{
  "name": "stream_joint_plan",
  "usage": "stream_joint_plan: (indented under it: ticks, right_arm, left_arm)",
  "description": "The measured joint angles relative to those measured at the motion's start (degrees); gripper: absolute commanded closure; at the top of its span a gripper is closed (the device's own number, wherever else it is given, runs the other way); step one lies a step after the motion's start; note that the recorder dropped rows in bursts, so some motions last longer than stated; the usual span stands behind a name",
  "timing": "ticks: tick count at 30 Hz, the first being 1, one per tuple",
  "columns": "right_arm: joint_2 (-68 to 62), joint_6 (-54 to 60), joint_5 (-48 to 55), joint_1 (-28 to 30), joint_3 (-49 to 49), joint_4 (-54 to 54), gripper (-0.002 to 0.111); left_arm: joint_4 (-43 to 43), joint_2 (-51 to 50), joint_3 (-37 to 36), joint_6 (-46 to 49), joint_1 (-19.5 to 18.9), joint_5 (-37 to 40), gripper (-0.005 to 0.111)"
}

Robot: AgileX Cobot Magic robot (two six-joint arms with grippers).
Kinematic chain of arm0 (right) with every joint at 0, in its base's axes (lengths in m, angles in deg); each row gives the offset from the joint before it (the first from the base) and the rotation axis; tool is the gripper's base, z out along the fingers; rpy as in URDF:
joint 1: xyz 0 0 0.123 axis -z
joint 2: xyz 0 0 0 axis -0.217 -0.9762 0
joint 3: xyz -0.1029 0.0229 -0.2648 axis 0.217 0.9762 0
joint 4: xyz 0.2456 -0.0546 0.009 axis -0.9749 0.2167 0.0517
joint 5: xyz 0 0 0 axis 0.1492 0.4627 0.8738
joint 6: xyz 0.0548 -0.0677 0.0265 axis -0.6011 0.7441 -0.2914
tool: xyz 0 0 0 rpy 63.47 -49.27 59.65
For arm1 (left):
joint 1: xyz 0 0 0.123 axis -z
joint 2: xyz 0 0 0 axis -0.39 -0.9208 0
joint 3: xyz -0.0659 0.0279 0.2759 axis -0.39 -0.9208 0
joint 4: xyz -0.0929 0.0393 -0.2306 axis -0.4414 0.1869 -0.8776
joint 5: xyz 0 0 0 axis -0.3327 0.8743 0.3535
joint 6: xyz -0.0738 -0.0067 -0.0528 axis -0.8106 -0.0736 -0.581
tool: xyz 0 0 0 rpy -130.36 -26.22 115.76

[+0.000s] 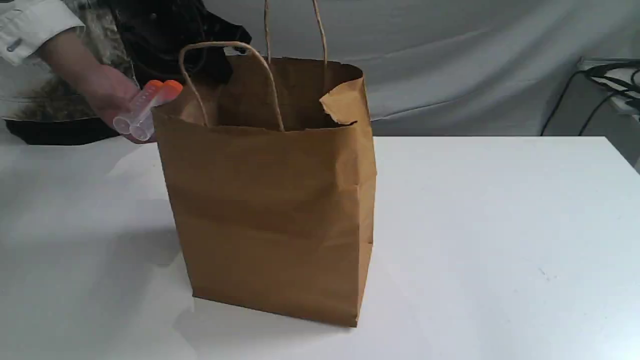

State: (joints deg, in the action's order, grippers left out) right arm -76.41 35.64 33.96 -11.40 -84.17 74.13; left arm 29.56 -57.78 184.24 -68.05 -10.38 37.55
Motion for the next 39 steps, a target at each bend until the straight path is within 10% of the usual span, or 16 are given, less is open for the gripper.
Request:
stream_joint_plan:
  ticks: [11, 30, 39]
  right_arm:
    - [-9.1, -36.6, -17.5, 0.0, -0.4, 36.7, 0.069]
    - [-64.0, -33.0, -57.3, 0.0, -35.7, 62.2, 0.050]
    - [-81.9, -30.0, -59.6, -5.7, -48.4, 68.9, 0.050]
  left_arm:
    - [0.5, 0.0, 0.0, -3.5, 0.2, 0.0, 0.107]
    - [2.1, 0.0, 0.0, -8.3, 0.2, 0.0, 0.107]
    - [5.1, 0.0, 0.0, -17.5, 1.3, 0.0, 0.107]
